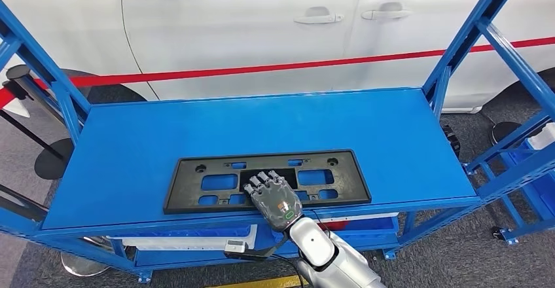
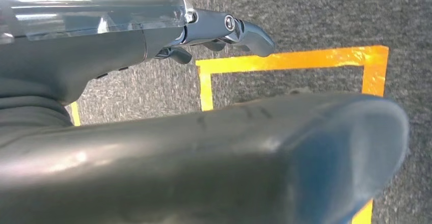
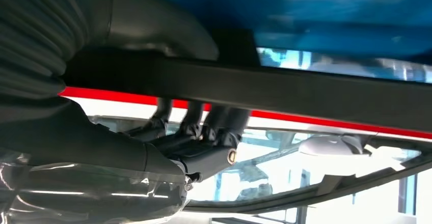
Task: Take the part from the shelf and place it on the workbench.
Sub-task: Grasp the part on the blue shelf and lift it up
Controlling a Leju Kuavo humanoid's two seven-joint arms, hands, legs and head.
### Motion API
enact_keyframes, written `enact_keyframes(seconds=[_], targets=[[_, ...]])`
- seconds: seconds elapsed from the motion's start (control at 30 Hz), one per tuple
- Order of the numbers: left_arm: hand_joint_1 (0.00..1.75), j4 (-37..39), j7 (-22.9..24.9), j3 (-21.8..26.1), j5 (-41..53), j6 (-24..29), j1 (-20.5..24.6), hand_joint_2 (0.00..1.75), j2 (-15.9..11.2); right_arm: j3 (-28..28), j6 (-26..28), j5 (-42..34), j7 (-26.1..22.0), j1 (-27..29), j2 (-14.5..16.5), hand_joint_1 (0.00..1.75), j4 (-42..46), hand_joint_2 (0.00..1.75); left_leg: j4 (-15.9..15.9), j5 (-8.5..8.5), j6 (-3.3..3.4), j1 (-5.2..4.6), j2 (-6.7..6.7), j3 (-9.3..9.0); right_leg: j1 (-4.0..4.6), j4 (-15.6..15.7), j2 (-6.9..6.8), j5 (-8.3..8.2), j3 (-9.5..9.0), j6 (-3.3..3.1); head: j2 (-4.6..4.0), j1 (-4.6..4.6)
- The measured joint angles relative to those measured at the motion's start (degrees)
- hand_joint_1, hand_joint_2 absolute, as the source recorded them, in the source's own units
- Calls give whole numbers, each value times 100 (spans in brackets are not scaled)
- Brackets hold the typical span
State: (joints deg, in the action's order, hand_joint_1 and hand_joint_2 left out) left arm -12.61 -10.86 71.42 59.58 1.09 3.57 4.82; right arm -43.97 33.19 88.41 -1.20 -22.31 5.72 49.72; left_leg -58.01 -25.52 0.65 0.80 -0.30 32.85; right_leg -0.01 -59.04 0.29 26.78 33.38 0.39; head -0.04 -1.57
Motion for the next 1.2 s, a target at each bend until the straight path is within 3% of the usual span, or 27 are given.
enact_keyframes(seconds=[0.07, 0.13, 0.17, 0.2, 0.23, 0.3, 0.37, 0.47, 0.53, 0.63, 0.67, 0.7, 0.73, 0.83, 0.87, 0.93, 1.03, 1.07, 1.13, 1.17, 1.2], targets=[[0, 0, -11, -1, 3, -14, 9, 0, 1, 1, 8, 0, 27, -31, 2, 168, -44, 175, 25, 21, 56, 14, 8, -4, -25, -491, -5, 301, 220, 57, 0, 6], [0, 0, -22, -2, 4, -21, 14, 0, -4, 1, 27, 0, 59, -49, 3, 168, -89, 175, 25, 23, 73, 12, 11, 6, -38, -1259, -8, 648, 593, 93, 0, 10], [0, 0, -25, -2, 5, -24, 13, 0, -7, 1, 38, 0, 69, -49, 3, 168, -109, 175, 23, 22, 73, 10, 10, 7, -41, -1506, -9, 705, 719, 101, 0, 10], [0, 0, -28, -2, 5, -25, 12, 0, -8, 1, 48, 0, 74, -50, 4, 168, -125, 175, 23, 20, 72, 10, 6, 2, -41, -1550, -10, 651, 749, 99, 0, 10], [0, 0, -33, -2, 5, -28, 12, 0, -9, 1, 55, 0, 77, -53, 7, 168, -137, 175, 22, 18, 69, 9, 1, -8, -39, -1366, -11, 496, 664, 85, 0, 10], [0, 0, -73, -3, 7, -52, 14, 0, -5, 1, 57, 1, 77, -65, 19, 168, -151, 175, 22, 8, 54, 1, -10, -36, -20, -550, -11, 100, 261, 17, 0, 10], [0, 0, -223, -9, 12, -102, 15, 0, -1, 1, 50, 7, 67, -74, 35, 167, -157, 175, 18, -2, 10, -15, -16, -41, 15, 27, -16, -84, -12, -46, 0, 8], [0, 0, -513, -20, 31, -142, 17, 0, -2, 5, 44, 17, 55, -74, 51, 166, -159, 175, 36, -5, -90, -13, -12, -47, 22, 147, -18, -108, -51, -109, 0, 8], [0, 0, -584, -25, 40, -138, 19, 0, -10, 15, 37, 17, 51, -72, 60, 166, -163, 175, -146, -147, -142, -15, -6, 17, -16, 228, -30, -150, -95, -169, 0, 2], [0, 0, -586, -34, 28, -126, 10, 0, -18, 27, 28, 17, 14, -59, 64, 166, -177, 175, -1176, -688, -195, -5, -2, 482, -22, 256, -44, -165, -107, -210, 0, -7], [0, 0, -581, -36, 7, -137, 2, 0, -19, 32, 24, 17, -4, -54, 64, 166, -181, 175, -1475, -783, -210, -1, -1, 621, -19, 248, -43, -162, -104, -212, 0, -7], [0, 0, -577, -35, -27, -162, -6, 0, -20, 38, 17, 12, -20, -52, 64, 166, -184, 175, -1587, -767, -222, 3, -1, 673, -19, 238, -40, -157, -103, -212, 0, -7], [0, 0, -578, -29, -79, -210, -9, 0, -25, 47, 9, -1, -28, -53, 64, 166, -180, 175, -1449, -633, -230, 10, 0, 604, -22, 223, -35, -149, -106, -205, 0, -7], [0, 0, -625, 31, -333, -498, 12, 0, -49, 112, -5, -236, -160, -57, 62, 166, -119, 175, -370, -137, -219, 37, 3, 80, -20, 134, -12, -95, -96, -142, 0, -6], [0, 0, -671, 76, -456, -644, 21, 0, -52, 158, -27, -505, -336, -56, 57, 166, -57, 175, -153, -83, -189, 37, -1, -20, -8, 104, -4, -82, -81, -113, 0, -3], [0, 0, -833, 191, -699, -963, 24, 0, -53, 288, -196, -1539, -1056, -51, 29, 166, 205, 175, -54, -81, -106, 24, -9, -58, 17, 84, 21, -81, -58, -55, 0, 2], [0, 0, -1152, 309, -809, -1196, 2, 0, -54, 579, -713, -4191, -2758, -14, -103, 166, 1084, 175, -27, -48, 4, 52, 25, -72, 14, -47, 40, 24, -18, 30, 0, 9], [0, 0, -1232, 320, -778, -1179, -5, 0, -56, 709, -924, -5150, -3210, 12, -171, 166, 1491, 175, -14, -36, 35, 60, 36, -76, 5, -282, 34, 180, 81, 61, 0, 14], [0, 0, -1331, 326, -700, -1105, -19, 0, -62, 953, -1382, -6755, -3692, 124, -340, 166, 2412, 175, -11, -25, 79, 47, 38, -54, -17, -1042, 12, 588, 432, 108, 0, 22], [0, 0, -1361, 326, -668, -1075, -28, 0, -64, 1043, -1609, -7315, -3782, 208, -453, 166, 2879, 175, -14, -18, 90, 35, 26, -32, -26, -1390, 5, 728, 605, 120, 0, 22], [0, 0, -1381, 326, -645, -1053, -41, 0, -67, 1104, -1814, -7696, -3819, 297, -577, 166, 3330, 175, -19, -12, 98, 21, 12, -10, -28, -1559, 1, 752, 695, 117, 0, 23]])
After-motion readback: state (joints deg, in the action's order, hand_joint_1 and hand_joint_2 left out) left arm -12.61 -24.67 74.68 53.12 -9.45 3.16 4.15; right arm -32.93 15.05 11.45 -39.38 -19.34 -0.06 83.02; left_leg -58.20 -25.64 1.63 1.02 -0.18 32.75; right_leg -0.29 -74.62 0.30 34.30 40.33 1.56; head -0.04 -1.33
